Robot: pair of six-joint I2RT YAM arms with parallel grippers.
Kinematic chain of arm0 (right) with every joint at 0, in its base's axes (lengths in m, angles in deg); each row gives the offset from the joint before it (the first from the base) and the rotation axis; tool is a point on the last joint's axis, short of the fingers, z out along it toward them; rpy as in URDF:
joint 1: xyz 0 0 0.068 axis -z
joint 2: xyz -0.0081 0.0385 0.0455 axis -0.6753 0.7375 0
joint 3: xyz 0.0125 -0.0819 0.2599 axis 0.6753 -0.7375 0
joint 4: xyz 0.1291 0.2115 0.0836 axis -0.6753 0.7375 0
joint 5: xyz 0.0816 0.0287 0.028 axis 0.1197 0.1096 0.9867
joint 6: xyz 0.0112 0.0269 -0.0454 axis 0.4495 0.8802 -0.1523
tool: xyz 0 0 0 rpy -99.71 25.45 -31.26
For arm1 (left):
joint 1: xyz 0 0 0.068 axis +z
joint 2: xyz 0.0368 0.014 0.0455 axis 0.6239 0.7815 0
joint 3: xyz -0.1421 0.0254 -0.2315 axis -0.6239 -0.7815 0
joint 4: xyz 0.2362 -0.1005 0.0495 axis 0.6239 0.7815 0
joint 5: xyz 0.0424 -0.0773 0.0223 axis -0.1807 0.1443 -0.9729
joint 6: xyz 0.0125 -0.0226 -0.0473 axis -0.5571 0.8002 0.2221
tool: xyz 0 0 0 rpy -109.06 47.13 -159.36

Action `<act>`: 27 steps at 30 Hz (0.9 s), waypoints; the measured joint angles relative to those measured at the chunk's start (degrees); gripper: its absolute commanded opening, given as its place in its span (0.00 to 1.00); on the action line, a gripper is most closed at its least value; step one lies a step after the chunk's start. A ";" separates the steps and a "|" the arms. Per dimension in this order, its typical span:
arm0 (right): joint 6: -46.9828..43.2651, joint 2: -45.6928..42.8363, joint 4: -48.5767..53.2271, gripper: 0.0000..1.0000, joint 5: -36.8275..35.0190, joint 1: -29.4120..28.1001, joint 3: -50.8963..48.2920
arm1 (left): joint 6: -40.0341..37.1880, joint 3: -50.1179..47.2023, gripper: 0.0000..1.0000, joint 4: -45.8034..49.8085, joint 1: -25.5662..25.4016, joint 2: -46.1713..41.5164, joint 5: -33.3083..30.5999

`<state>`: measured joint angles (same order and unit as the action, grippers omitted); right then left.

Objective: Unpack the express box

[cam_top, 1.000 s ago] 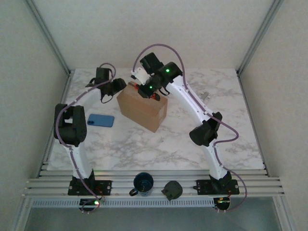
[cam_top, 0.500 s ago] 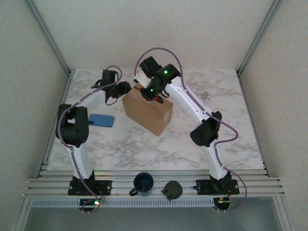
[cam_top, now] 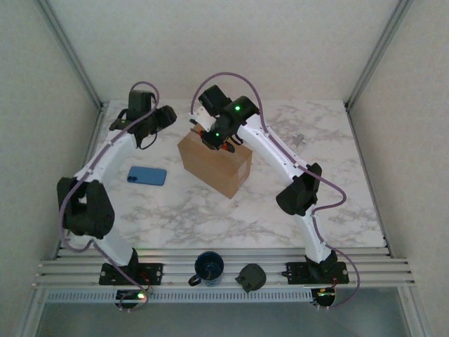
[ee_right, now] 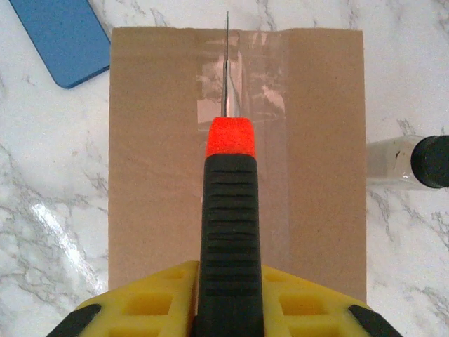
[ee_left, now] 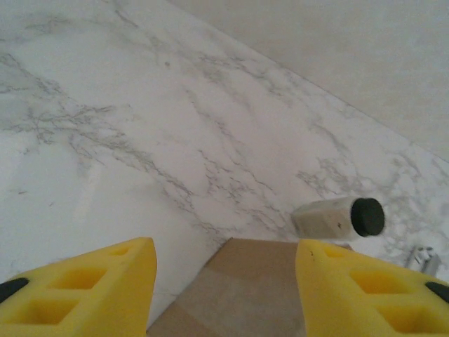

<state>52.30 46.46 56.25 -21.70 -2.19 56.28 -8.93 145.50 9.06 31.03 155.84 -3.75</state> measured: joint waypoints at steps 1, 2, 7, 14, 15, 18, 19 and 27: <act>-0.15 0.00 -0.33 0.00 0.00 0.00 -0.07 | -0.04 -0.96 0.66 0.31 -0.15 -1.36 0.20; -0.31 0.00 -0.57 0.00 -0.02 0.00 -0.13 | 0.04 -1.88 0.68 0.52 -0.24 -2.40 0.44; -0.35 0.07 -1.64 0.00 -0.09 0.00 -0.20 | 0.52 -7.85 0.69 0.98 -0.39 -5.88 3.96; -0.31 0.35 -2.03 0.00 -0.90 0.00 -0.20 | 0.83 -11.96 0.68 1.29 -0.59 -6.12 8.66; -0.33 0.46 -2.01 0.00 -1.03 0.00 -0.20 | 0.81 -12.22 0.68 1.25 -0.59 -6.19 9.11; -0.31 0.83 -2.01 0.00 -1.55 0.00 -0.20 | 1.03 -13.35 0.68 0.57 -0.59 -6.47 10.88; -0.31 0.96 -1.99 0.00 -1.57 0.00 -0.20 | 1.16 -13.77 0.68 0.35 -0.59 -6.51 11.41; -0.33 1.51 -1.99 0.00 -1.55 0.00 -0.20 | 2.12 -15.87 0.68 -2.16 -0.59 -6.51 13.68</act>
<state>51.97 47.97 54.26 -23.25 -2.19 56.08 -6.81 129.63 6.90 30.44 149.33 9.93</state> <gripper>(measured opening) 0.212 0.683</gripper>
